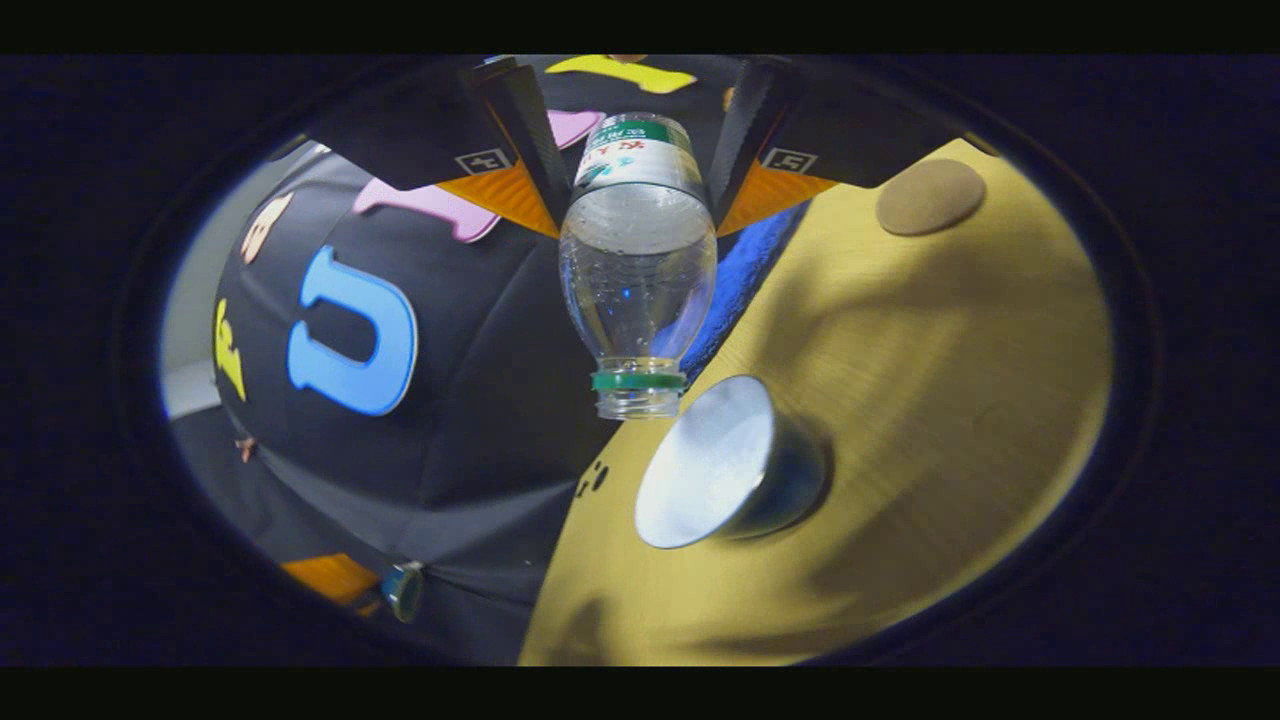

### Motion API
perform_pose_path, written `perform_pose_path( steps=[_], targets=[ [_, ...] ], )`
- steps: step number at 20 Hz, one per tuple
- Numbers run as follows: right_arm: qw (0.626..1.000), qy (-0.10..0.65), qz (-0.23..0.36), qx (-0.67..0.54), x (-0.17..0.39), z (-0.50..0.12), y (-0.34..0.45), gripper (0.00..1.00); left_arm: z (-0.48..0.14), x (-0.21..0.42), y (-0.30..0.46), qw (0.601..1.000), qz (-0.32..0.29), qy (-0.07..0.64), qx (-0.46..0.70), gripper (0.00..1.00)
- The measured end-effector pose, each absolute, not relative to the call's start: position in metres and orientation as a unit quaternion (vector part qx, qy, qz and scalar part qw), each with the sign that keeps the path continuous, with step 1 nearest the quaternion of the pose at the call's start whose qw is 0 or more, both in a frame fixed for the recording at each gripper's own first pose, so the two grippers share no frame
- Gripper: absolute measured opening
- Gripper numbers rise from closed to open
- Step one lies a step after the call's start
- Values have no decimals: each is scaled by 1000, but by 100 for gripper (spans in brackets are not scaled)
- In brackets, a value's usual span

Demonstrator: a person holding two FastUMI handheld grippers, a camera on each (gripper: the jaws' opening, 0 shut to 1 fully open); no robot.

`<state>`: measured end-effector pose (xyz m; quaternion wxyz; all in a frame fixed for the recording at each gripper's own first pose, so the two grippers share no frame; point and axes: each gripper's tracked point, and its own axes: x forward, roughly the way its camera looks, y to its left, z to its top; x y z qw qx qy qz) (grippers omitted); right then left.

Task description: Open the teacup lid with one hand, grasp the water bottle and pour water into the teacup with the other hand; after pouring, place the water bottle on the coaster and then close the teacup lid.

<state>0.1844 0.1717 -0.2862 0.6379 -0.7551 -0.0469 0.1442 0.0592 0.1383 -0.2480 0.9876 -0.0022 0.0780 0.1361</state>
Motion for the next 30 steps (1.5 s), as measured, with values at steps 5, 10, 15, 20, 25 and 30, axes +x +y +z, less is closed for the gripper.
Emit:
perform_pose_path(
  steps=[5, 10, 15, 20, 25, 30],
  targets=[
    [771, 15, 164, -616, 171, -297, 174, 75, -247, 64, 136, 987, 139, 80, -15, 33],
    [892, 55, 194, -404, 156, -279, 184, 74, -249, 69, 130, 985, 146, 89, -6, 32],
    [955, 72, 212, -194, 153, -253, 177, 76, -246, 83, 103, 988, 130, 88, 2, 32],
    [974, 58, 206, -81, 151, -241, 147, 76, -246, 102, 67, 991, 102, 88, -5, 33],
    [979, 60, 193, 14, 158, -247, 100, 76, -246, 113, 41, 993, 82, 88, 9, 32],
    [980, 79, 177, 51, 158, -277, 74, 76, -247, 123, 24, 993, 70, 91, 16, 32]
  ],
)
